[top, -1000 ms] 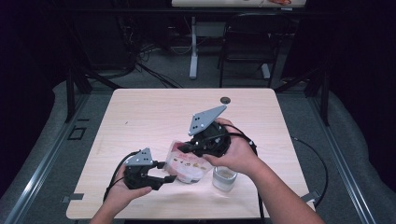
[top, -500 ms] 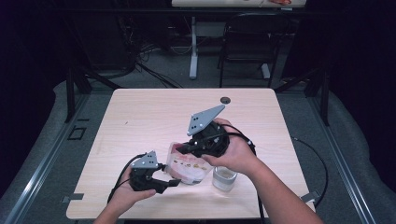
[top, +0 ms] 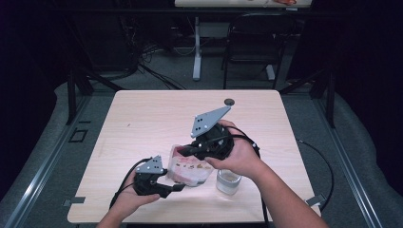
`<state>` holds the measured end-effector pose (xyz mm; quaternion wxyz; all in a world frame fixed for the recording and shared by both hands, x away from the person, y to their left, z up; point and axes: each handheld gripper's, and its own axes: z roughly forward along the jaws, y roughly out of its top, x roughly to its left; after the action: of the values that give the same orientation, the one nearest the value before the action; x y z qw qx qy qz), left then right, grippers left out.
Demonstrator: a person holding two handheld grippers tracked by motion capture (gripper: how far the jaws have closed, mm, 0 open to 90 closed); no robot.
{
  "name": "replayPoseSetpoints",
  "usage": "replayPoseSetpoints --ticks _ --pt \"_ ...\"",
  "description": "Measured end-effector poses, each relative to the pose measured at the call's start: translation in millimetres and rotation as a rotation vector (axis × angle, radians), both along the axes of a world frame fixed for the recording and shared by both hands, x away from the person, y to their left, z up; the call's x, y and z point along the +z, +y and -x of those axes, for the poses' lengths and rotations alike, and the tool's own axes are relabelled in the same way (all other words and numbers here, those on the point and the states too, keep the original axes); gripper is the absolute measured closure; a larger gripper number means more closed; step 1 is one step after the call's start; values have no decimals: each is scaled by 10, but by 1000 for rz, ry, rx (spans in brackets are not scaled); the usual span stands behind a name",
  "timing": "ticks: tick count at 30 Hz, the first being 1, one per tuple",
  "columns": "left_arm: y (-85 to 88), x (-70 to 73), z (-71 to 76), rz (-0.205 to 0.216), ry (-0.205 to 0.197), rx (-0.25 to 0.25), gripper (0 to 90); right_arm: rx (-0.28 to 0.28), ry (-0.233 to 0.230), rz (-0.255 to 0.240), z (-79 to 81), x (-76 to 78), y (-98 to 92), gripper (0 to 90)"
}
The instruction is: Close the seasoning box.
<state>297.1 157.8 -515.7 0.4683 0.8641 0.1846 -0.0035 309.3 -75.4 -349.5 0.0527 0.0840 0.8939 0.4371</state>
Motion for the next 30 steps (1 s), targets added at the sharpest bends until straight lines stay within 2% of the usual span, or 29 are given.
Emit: replayPoseSetpoints --ticks 4,12,20,30 --pt "3 -9 2 5 10 2 500 0 -5 1 9 -5 9 900" --pt "26 3 -4 11 7 17 509 4 -2 -8 17 -1 23 900" --pt "39 20 9 25 6 7 575 7 10 -21 2 8 -3 900" --pt "64 31 11 8 21 -22 614 2 4 -10 17 -6 -25 897"
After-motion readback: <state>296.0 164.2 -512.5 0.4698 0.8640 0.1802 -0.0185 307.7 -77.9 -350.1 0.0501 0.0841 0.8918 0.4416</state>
